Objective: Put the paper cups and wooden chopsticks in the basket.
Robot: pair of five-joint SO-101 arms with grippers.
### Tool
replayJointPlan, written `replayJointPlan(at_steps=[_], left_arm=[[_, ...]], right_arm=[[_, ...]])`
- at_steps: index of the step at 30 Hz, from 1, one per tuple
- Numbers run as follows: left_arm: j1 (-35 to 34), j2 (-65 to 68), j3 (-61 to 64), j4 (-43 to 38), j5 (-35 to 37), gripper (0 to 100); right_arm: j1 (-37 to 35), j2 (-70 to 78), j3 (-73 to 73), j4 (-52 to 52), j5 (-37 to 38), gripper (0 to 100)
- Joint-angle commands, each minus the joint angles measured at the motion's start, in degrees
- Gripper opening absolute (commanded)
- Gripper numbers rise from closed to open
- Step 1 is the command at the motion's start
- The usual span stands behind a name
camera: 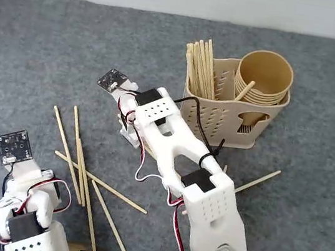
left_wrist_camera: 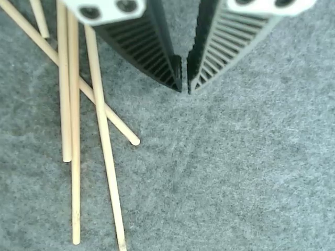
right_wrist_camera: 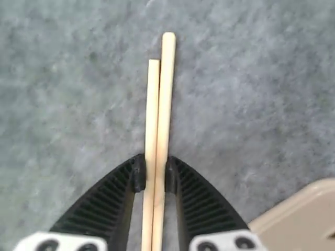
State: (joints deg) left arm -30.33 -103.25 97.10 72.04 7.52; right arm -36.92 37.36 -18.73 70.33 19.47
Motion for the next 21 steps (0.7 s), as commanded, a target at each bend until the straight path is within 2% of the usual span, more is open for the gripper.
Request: replayJointPlan(at_steps=[1, 9, 21], left_arm=[[0.3, -0.8, -0.7, -0.2, 0.0, 2], [0.3, -0.8, -0.7, -0.2, 0.0, 2], [0.3, -0.8, -0.7, -0.2, 0.0, 2]], right_arm=[[0.4, -9.3, -1.1, 4.1, -0.9, 0.8], [0.4, -25.9, -1.1, 10.3, -3.1, 0.7], [0.7, -54.2, -1.1, 11.6, -2.8, 0.7]])
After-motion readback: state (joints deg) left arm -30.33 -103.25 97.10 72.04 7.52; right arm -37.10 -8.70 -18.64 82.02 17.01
